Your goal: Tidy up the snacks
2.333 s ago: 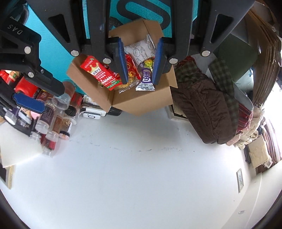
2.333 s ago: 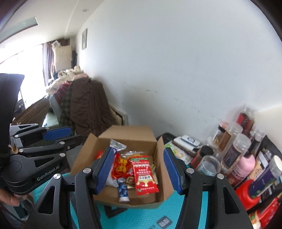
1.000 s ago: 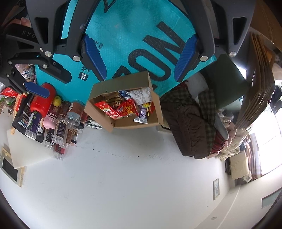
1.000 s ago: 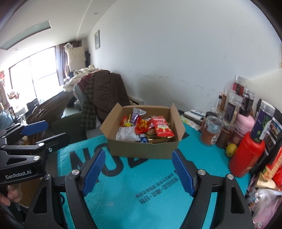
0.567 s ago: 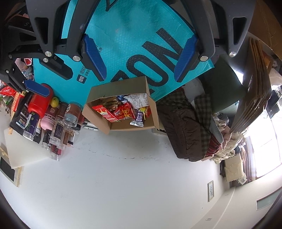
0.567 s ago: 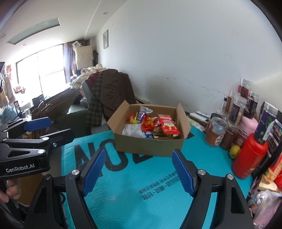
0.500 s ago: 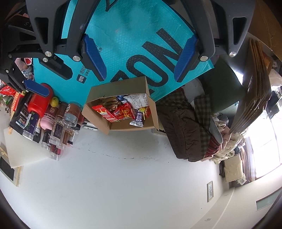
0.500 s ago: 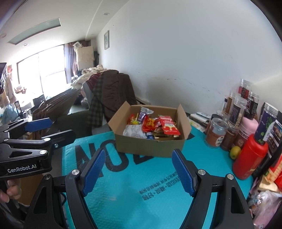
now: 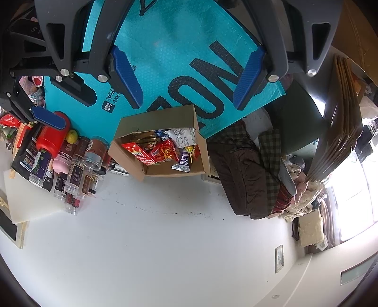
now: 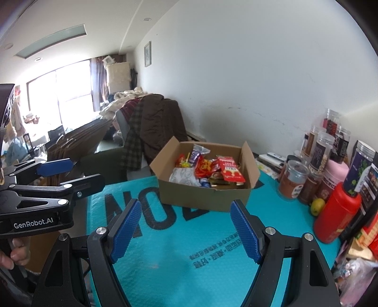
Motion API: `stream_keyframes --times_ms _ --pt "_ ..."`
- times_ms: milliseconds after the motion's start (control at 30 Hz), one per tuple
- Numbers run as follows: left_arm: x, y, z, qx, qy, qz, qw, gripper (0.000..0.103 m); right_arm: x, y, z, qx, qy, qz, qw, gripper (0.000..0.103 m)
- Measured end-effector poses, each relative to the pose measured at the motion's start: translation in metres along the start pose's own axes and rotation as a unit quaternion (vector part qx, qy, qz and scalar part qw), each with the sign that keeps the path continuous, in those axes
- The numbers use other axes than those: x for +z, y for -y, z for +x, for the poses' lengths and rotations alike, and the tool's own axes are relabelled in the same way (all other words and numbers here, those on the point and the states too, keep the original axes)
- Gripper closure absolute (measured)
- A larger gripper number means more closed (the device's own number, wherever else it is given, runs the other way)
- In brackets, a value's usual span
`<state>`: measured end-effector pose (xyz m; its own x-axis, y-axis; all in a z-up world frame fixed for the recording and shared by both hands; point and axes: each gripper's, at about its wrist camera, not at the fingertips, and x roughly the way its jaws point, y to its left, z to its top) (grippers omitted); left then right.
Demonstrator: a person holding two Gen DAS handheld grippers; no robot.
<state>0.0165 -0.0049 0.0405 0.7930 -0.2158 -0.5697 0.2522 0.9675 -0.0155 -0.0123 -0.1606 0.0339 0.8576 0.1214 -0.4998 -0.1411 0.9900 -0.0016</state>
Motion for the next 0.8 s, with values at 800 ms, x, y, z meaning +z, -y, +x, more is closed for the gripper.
stream_keyframes --times_ms 800 --pt "-0.0069 0.0002 -0.0041 0.005 -0.004 -0.002 1.0 0.024 -0.0006 -0.0008 -0.0021 0.001 0.0 -0.002 1.0 0.025"
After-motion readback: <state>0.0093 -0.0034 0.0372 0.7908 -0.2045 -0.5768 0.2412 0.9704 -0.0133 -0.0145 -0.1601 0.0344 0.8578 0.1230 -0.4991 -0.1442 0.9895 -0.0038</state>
